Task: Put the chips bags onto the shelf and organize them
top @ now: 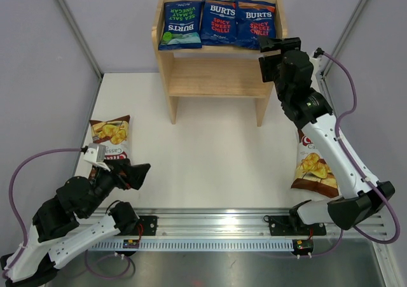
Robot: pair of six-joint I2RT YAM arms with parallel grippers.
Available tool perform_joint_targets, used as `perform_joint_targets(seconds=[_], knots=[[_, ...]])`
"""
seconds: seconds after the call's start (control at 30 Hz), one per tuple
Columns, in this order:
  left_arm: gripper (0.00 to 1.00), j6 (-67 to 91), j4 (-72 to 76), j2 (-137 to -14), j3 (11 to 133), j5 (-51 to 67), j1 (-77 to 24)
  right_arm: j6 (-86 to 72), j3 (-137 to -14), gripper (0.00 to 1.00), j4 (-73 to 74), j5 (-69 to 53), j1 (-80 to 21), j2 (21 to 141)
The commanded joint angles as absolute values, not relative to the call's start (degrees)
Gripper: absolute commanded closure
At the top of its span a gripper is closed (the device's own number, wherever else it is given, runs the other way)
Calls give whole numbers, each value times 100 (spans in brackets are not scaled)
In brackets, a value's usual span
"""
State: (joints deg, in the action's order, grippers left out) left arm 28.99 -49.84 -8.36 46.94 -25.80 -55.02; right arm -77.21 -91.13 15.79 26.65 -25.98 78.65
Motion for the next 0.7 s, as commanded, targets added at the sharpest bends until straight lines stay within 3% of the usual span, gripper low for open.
perform_joint_targets(seconds=[0.0, 0.07, 0.3, 0.47, 0.57, 0.6, 0.67], knots=[[1, 3111, -5000, -993, 4834, -3093, -5537, -7480, -8817, 16, 1530, 2233, -2646, 7586], [1, 3277, -5184, -1107, 4886, -3400, -5537, -7410, -8667, 1, 1572, 2136, -2646, 7331], [1, 3876, -5801, -2380, 5256, -4412, -5537, -5558, -7780, 1, 1494, 1399, -2637, 6013], [1, 3614, -5002, -3671, 5466, -3668, -5082, -3404, -7296, 0, 2361, 135, -2637, 4853], [1, 3079, -4450, -3937, 5598, -1922, -3346, -2780, -7006, 1, 3178, -349, -2645, 4273], [1, 2937, -4369, -4120, 5660, -1385, -2122, -2656, -6927, 1, 3373, -412, -2637, 4150], [1, 2673, -4315, -4350, 5704, 57, -876, -2496, -6865, 1, 3812, -579, -2637, 3833]])
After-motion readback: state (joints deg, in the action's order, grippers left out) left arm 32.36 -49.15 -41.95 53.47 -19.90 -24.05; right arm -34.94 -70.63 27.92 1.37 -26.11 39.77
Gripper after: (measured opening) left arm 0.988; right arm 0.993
